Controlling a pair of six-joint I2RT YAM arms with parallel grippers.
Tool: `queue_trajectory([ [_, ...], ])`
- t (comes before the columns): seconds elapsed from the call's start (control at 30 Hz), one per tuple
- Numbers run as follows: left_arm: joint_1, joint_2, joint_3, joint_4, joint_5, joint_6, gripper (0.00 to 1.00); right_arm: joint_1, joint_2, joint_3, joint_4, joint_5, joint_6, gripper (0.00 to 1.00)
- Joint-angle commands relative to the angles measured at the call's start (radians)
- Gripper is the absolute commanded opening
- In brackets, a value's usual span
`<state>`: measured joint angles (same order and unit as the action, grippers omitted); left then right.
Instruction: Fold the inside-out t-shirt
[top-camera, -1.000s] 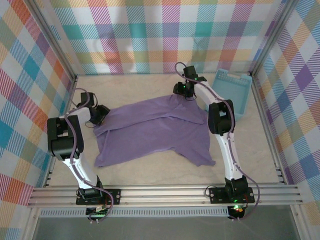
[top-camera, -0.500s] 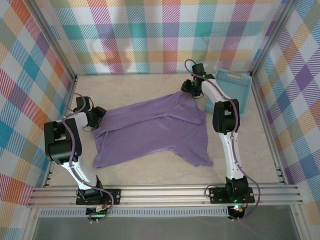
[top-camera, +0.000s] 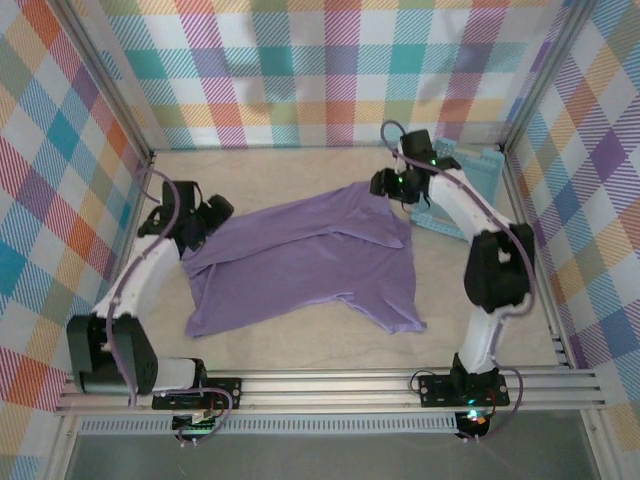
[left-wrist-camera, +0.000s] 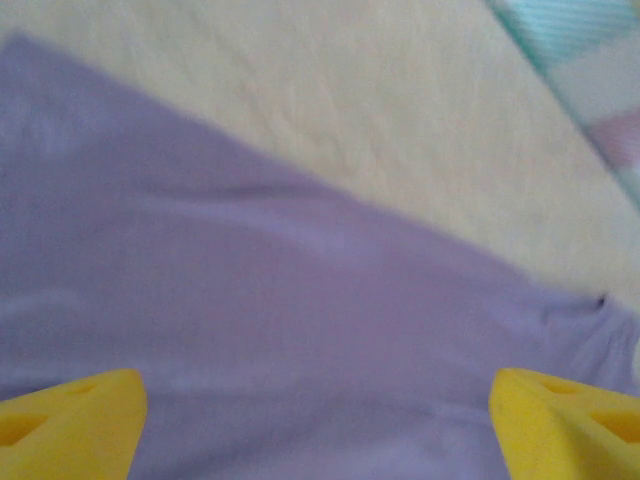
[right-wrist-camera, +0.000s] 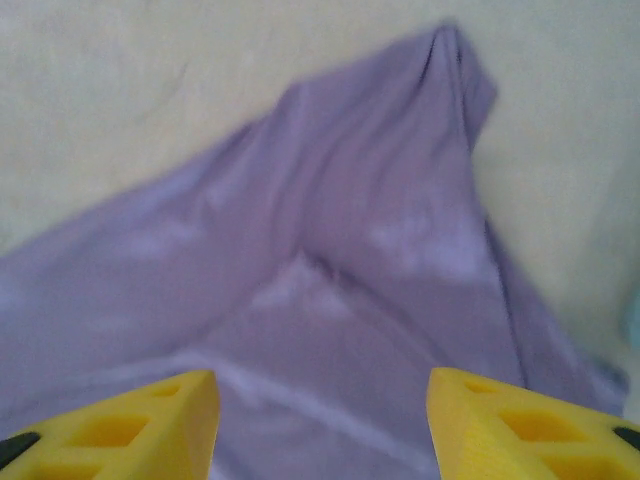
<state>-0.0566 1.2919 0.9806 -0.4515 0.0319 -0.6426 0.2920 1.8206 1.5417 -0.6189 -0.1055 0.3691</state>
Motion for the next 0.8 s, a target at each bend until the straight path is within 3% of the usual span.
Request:
queue_trajectory([
  [0.0, -0.054, -0.112, -0.149, -0.144, -0.131, -0.028, 0.89, 0.034, -0.131, -0.209, -0.003, 0.030, 0.003, 0.58],
  [0.2, -0.069, -0.357, -0.348, -0.289, -0.204, -0.112, 0.89, 0.058, -0.365, -0.492, -0.076, 0.112, 0.016, 0.59],
  [0.33, -0.069, -0.410, -0.431, -0.285, -0.169, -0.137, 0.88, 0.063, -0.461, -0.654, -0.081, 0.068, 0.051, 0.58],
  [0.53, -0.071, -0.249, -0.462, -0.149, -0.097, -0.136, 0.89, 0.070, -0.477, -0.811, 0.038, -0.006, 0.094, 0.54],
  [0.77, -0.066, 0.023, -0.381, -0.020, -0.117, -0.114, 0.88, 0.062, -0.252, -0.748, 0.171, 0.026, 0.139, 0.37],
])
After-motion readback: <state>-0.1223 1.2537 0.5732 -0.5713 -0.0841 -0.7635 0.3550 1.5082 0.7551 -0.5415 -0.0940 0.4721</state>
